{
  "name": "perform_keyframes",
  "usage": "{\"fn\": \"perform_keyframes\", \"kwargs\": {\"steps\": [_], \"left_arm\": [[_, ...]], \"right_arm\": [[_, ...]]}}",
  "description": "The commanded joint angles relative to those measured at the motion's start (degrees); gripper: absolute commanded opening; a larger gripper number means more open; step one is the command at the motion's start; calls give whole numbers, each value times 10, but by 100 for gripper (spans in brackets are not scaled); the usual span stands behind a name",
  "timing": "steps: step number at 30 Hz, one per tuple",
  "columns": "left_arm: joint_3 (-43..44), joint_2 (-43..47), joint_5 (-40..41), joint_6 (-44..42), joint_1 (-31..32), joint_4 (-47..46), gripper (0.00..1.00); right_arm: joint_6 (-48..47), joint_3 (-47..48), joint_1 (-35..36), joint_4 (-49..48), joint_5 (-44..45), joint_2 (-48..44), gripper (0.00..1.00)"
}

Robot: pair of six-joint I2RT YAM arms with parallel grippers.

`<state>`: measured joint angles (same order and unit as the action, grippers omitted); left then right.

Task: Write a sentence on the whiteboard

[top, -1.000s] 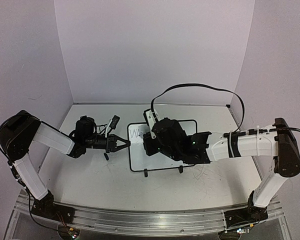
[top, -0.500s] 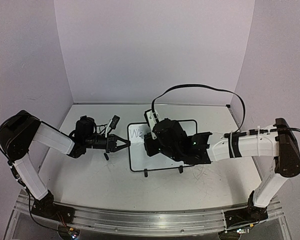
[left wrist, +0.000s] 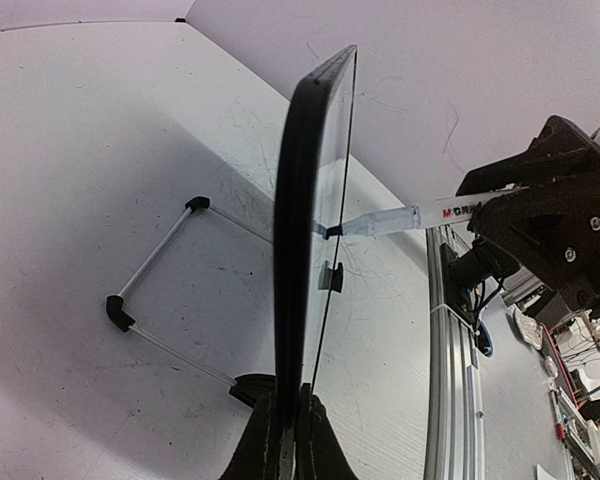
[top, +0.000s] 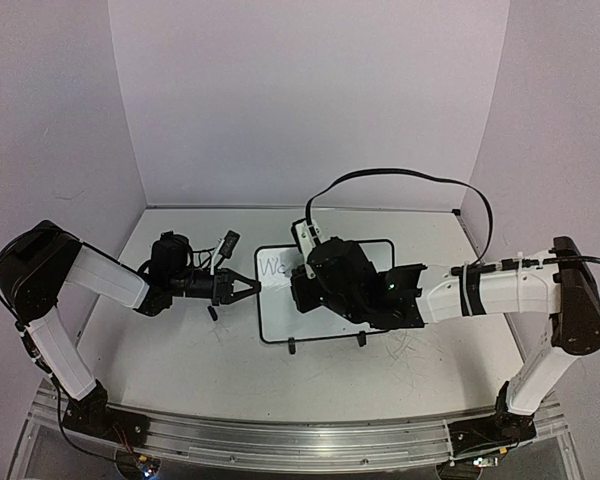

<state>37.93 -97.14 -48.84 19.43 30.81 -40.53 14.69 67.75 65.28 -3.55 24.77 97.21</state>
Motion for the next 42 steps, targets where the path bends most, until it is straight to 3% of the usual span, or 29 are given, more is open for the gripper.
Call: {"fn": "perform_keyframes", "kwargs": {"steps": [1,24,42], "left_arm": [[14,17,-27,-5,8,4,0],[17,15,-27,-6,8,4,0],[17,14,-26,-6,8,4,0]], "right_arm": [[-11,18,-11,-12,32,-8,0],[-23,34,-21,-24,21,-3,0],[10,-10,-19,-9,-5,-15,0]]}}
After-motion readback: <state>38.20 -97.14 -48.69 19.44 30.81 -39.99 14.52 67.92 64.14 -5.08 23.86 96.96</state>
